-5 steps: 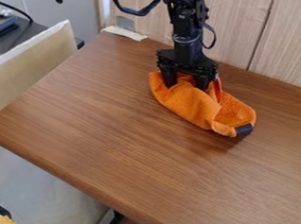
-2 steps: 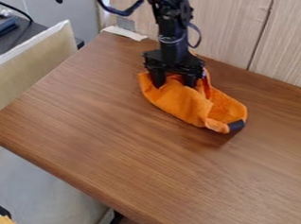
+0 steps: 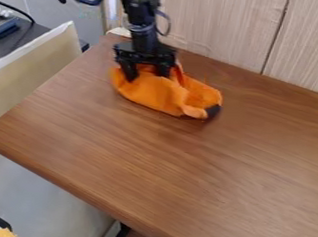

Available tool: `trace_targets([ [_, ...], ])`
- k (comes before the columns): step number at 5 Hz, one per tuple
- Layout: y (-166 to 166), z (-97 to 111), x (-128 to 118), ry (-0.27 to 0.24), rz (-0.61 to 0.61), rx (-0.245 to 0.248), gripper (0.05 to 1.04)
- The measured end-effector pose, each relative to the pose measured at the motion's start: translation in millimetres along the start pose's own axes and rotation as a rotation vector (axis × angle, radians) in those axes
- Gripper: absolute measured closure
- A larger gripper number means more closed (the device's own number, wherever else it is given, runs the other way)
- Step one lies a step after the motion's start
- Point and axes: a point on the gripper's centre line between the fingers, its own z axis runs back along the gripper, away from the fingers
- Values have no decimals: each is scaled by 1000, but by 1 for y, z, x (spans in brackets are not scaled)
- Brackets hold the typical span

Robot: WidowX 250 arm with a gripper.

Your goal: Move the cloth to the top left of the table

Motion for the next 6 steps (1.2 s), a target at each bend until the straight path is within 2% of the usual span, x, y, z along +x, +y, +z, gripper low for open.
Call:
trace_targets([
  [1, 38, 5, 7, -16, 88, 19, 83],
  [2, 54, 7, 9, -19, 122, 28, 83],
  [5, 43, 16, 18, -28, 76, 5, 83],
  [6, 35, 20, 18, -14, 40, -8, 83],
])
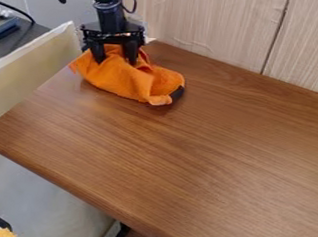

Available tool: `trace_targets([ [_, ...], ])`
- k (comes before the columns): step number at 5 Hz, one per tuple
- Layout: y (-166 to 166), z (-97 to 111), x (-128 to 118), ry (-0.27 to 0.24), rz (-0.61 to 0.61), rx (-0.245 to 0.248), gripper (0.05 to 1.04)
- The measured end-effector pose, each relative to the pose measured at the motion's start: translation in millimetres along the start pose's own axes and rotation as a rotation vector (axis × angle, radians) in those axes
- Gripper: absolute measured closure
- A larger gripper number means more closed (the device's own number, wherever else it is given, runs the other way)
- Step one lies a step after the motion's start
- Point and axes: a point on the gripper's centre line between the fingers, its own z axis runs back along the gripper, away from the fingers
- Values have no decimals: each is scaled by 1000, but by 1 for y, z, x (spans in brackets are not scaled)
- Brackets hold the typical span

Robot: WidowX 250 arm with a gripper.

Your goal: Move the cloth to the top left of the table

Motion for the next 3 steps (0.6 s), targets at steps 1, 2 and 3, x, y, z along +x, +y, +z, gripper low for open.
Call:
trace_targets([
  [1, -4, 21, 5, -15, -25, -9, 83],
  [2, -4, 53, 11, -75, -42, 4, 83],
  [3, -1, 73, 6, -107, -34, 24, 83],
])
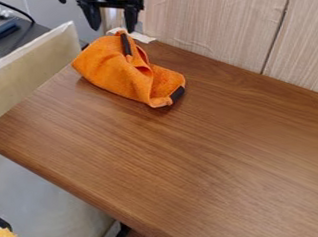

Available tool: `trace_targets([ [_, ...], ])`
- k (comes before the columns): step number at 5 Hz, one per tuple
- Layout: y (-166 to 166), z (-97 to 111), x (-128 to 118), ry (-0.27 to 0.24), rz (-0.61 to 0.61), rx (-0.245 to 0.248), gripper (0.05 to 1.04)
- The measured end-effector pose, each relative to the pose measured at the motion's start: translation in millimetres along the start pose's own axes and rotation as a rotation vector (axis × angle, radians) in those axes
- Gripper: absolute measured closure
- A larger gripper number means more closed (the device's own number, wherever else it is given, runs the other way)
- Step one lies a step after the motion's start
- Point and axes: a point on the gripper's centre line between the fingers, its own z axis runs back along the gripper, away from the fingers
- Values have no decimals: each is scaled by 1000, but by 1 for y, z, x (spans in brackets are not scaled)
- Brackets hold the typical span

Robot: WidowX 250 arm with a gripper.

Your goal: Move the cloth to the top left of the table

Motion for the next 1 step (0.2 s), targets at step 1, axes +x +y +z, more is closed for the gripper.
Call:
trace_targets([
  [1, 0, 12, -2, -9, 3, -4, 83],
])
